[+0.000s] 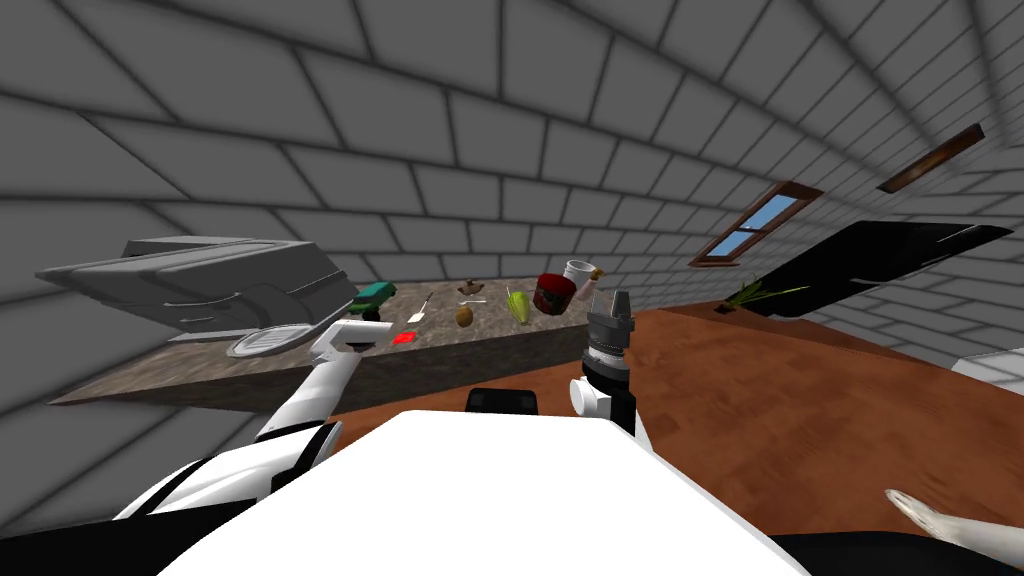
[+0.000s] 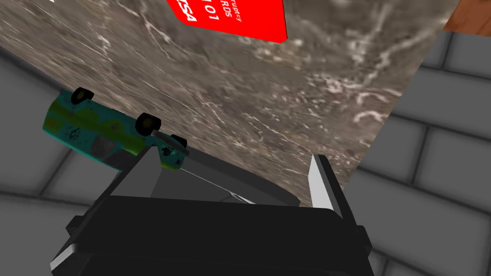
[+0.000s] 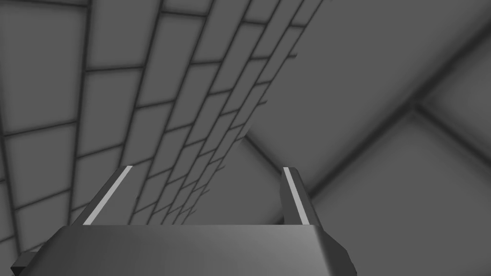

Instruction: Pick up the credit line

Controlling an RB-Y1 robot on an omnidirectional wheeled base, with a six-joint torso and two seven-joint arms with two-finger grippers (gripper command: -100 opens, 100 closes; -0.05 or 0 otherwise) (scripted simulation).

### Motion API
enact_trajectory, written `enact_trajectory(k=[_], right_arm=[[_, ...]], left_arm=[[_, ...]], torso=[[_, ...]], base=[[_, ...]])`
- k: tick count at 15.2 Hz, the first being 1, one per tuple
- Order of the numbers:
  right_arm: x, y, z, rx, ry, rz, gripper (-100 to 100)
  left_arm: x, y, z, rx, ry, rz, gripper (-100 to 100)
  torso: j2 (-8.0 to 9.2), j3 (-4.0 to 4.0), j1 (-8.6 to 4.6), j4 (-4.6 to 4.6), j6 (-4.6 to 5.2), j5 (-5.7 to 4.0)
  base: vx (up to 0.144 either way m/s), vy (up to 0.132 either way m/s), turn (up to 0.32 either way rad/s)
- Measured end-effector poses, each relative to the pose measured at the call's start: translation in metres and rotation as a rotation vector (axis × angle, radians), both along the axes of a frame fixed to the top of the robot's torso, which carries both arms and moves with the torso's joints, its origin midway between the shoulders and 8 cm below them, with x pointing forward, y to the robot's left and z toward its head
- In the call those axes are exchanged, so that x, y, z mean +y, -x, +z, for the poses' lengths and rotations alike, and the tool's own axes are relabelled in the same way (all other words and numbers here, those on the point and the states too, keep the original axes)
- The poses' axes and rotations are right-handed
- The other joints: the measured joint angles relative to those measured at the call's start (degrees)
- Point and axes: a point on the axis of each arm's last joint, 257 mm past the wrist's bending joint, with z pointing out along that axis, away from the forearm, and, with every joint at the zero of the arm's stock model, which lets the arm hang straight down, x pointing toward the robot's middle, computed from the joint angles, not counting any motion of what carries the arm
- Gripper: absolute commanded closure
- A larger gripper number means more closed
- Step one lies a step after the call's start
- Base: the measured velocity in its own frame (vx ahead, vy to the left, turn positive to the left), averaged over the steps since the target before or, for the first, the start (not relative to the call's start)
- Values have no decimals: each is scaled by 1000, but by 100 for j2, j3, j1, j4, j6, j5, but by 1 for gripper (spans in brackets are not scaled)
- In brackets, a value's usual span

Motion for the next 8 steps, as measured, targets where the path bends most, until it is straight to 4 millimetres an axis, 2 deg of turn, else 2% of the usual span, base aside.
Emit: enact_trajectory(k=[8], right_arm=[[0,0,0,0,0,0,0]], left_arm=[[14,36,-6,111,48,135,-100]], torso=[[-1,0,-1,0,2,0]], base=[[18,-23,-117]])
